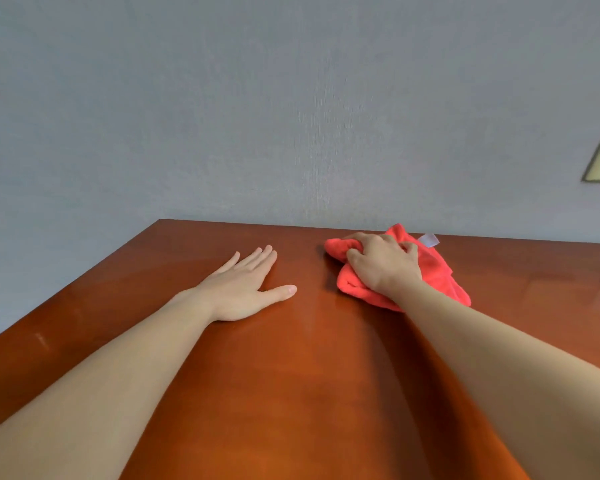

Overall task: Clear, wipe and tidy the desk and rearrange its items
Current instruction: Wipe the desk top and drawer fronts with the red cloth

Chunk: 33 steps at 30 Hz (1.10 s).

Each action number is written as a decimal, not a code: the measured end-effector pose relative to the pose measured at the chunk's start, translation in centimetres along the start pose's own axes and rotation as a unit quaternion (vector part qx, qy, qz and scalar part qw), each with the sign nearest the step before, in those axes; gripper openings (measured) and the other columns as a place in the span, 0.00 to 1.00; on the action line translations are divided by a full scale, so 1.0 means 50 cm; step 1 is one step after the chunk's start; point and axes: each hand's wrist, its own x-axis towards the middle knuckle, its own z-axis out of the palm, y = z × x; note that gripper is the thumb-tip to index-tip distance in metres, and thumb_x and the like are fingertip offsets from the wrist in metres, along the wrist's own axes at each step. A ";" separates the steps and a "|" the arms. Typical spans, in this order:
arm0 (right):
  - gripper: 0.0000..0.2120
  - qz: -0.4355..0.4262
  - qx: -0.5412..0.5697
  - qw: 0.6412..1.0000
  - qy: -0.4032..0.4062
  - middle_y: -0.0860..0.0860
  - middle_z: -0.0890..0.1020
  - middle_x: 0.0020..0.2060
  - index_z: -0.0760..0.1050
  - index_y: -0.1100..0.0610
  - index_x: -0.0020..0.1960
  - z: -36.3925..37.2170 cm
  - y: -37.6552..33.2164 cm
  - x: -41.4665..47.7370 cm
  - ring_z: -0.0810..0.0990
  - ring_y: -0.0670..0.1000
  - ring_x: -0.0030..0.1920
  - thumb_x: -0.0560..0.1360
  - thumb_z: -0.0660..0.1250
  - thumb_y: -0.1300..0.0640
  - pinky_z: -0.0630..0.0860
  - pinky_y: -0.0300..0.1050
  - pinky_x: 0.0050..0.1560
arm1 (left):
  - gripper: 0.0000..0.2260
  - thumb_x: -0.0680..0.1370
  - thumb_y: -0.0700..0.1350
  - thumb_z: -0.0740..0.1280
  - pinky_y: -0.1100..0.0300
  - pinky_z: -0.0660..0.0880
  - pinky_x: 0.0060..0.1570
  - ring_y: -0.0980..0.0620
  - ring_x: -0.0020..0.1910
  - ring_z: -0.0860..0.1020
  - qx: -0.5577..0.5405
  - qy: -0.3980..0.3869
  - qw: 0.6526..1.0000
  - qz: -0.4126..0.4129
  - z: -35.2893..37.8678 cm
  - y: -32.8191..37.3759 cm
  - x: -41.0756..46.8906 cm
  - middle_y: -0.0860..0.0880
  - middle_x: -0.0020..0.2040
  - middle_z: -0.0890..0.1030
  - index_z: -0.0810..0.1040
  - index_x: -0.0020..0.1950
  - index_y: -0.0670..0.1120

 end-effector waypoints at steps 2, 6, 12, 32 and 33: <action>0.16 0.010 -0.007 1.000 0.004 0.51 0.79 0.60 0.76 0.46 0.60 0.011 0.003 0.037 0.71 0.53 0.64 0.78 0.54 0.50 0.58 0.59 0.66 | 0.39 0.77 0.71 0.49 0.61 0.35 0.70 0.66 0.67 0.34 0.012 -0.001 1.000 0.005 -0.007 -0.008 0.025 0.58 0.79 0.38 0.39 0.81 0.53; 0.16 0.032 -0.017 0.999 0.013 0.53 0.79 0.58 0.76 0.48 0.59 0.026 -0.003 0.097 0.71 0.55 0.63 0.77 0.54 0.51 0.59 0.60 0.66 | 0.42 0.75 0.73 0.50 0.63 0.35 0.68 0.67 0.67 0.35 0.014 -0.003 1.000 0.006 -0.015 -0.023 0.064 0.59 0.79 0.38 0.39 0.81 0.53; 0.18 0.033 -0.019 0.999 0.001 0.54 0.79 0.59 0.76 0.46 0.62 0.045 -0.029 0.158 0.71 0.55 0.65 0.77 0.53 0.51 0.56 0.60 0.69 | 0.48 0.69 0.77 0.48 0.62 0.37 0.72 0.64 0.73 0.37 0.008 -0.001 1.000 -0.003 -0.011 -0.038 0.089 0.58 0.79 0.37 0.38 0.80 0.53; 0.21 -0.095 0.010 0.995 -0.043 0.48 0.76 0.66 0.72 0.36 0.66 0.057 -0.141 0.016 0.68 0.50 0.68 0.77 0.54 0.49 0.58 0.55 0.67 | 0.45 0.75 0.74 0.46 0.56 0.39 0.77 0.58 0.78 0.38 0.012 0.015 0.999 -0.044 0.023 -0.007 -0.048 0.52 0.81 0.38 0.39 0.81 0.47; 0.21 -0.098 0.012 0.994 -0.046 0.47 0.76 0.66 0.72 0.36 0.66 0.054 -0.146 -0.004 0.68 0.50 0.68 0.77 0.54 0.49 0.58 0.55 0.67 | 0.45 0.75 0.74 0.46 0.56 0.39 0.77 0.58 0.78 0.38 0.013 0.016 0.999 -0.044 0.026 -0.002 -0.068 0.51 0.81 0.38 0.40 0.81 0.47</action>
